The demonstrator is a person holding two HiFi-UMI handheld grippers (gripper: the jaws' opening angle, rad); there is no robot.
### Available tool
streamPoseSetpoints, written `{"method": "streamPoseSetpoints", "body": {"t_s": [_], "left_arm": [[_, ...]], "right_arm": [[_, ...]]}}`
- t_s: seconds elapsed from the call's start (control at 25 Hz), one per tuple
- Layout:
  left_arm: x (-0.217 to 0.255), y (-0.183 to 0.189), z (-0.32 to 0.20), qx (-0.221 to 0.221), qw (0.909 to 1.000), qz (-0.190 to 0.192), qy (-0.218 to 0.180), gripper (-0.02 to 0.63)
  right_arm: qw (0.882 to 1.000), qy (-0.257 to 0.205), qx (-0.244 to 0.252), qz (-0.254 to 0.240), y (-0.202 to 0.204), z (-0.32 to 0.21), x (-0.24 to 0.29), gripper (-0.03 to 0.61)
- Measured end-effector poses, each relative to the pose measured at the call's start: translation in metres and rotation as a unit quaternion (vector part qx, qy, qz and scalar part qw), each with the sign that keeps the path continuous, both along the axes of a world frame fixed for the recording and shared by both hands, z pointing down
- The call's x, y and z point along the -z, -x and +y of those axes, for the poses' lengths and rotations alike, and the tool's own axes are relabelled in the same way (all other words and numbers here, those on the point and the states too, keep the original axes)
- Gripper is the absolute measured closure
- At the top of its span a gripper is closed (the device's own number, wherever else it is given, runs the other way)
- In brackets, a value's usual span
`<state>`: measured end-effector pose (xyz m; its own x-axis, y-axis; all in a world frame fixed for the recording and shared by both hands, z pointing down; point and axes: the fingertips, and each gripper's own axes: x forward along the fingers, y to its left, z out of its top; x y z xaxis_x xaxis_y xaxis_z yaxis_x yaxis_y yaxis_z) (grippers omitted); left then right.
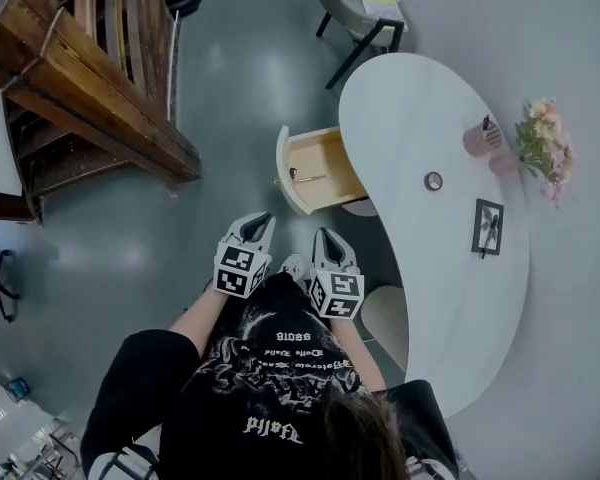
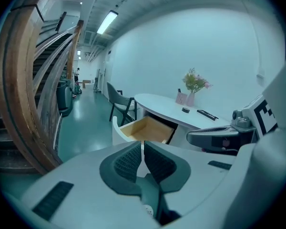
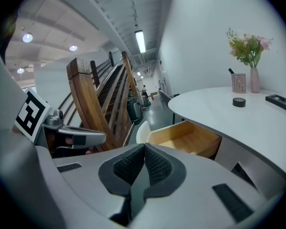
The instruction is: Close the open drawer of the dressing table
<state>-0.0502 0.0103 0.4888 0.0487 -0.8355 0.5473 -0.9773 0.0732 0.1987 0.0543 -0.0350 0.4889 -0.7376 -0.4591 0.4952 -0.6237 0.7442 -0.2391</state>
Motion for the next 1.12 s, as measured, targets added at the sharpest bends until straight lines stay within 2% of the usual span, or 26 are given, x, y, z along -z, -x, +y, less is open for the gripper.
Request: {"method": "streamPoseSetpoints", "body": {"t_s": [0.2,0.4,0.72,0.96,1.12], "left_arm": [[-0.001,0.009,-0.006,0.003,0.9999,-0.005,0.01,0.583],[-0.006,0.018,-0.012,-0.001,0.9998,-0.004,0.02,0.582],[-0.019,0.036,-0.027,-0.04,0.9981,-0.015,0.043,0.581],[-0.036,0.046,-0.037,-0.072,0.9949,-0.007,0.071,0.581],[-0.052,0.058,-0.041,-0.071,0.9936,0.011,0.086,0.581]], "right_arm": [[1.0,0.016,0.019,0.003,0.01,-0.001,-0.003,0.552],[0.999,0.028,0.014,0.007,0.017,-0.005,-0.007,0.552],[0.999,0.049,0.01,0.013,0.039,-0.007,-0.016,0.552],[0.998,0.059,0.001,0.021,0.052,-0.011,-0.024,0.552],[0.997,0.072,-0.003,0.028,0.059,-0.011,-0.035,0.552]]}}
